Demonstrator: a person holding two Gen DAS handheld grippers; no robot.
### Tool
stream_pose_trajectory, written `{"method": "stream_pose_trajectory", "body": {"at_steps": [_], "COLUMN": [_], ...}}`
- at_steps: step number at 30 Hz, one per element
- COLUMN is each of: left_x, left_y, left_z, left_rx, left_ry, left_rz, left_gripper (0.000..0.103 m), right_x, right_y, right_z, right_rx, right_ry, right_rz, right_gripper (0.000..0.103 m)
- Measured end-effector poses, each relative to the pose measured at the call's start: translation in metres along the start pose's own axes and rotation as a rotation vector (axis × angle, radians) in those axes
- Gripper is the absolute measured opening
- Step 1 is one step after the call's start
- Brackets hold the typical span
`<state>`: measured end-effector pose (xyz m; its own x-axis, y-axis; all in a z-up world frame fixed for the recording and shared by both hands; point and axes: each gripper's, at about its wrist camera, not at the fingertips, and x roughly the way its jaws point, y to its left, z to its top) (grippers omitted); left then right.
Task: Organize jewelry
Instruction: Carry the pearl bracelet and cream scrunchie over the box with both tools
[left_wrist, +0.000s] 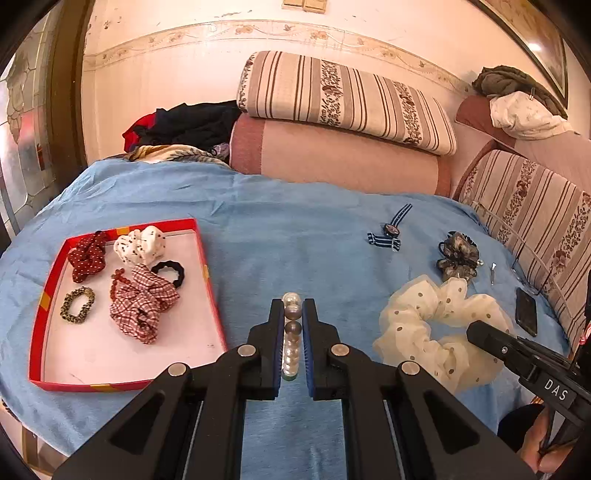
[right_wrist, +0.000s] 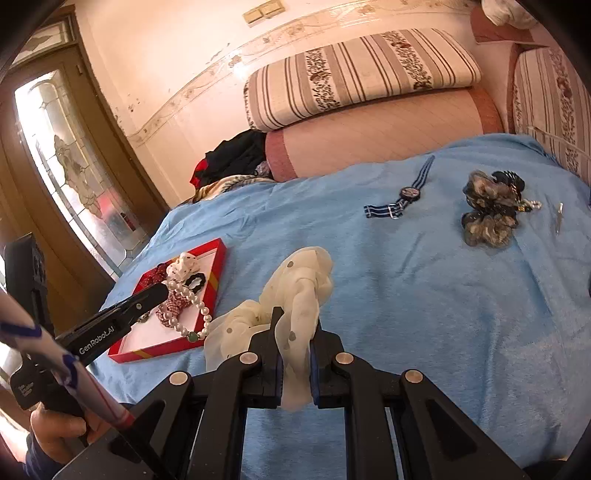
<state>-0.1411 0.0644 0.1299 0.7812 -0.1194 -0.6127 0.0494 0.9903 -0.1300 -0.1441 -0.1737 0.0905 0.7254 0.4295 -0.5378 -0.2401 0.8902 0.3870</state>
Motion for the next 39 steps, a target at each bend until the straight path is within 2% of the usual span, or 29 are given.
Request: {"method": "stream_pose_trajectory", "body": {"at_steps": [13,23,29,39], "left_x": [-0.019,-0.029,-0.031,-0.025], "left_y": [0.031,0.068,0.11,0.204], "left_z": [0.005,0.01,0.01,-0.002], "left_rx": [-0.053,-0.104,-0.172,-0.341], "left_ry": [-0.049,-0.095,-0.106,-0.08], "left_rz": [0.055,0.137,0.203,0.305], "left_gripper": [0.009,0.009,0.009,0.009], "right_x": [0.01,0.028,0.05,0.105], "right_y": [0.039,0.073,0.107,0.171], "right_z": [0.002,0.009,0.015,0.025], "right_rx": [-0.083,-0.159,-0.211,-0.27], "right_ry": [0.024,0.048,0.067,0.108], "right_rz": [0.021,0.053,0.092,0.174], "right_gripper": [0.012,0.012,0.012,0.012]}}
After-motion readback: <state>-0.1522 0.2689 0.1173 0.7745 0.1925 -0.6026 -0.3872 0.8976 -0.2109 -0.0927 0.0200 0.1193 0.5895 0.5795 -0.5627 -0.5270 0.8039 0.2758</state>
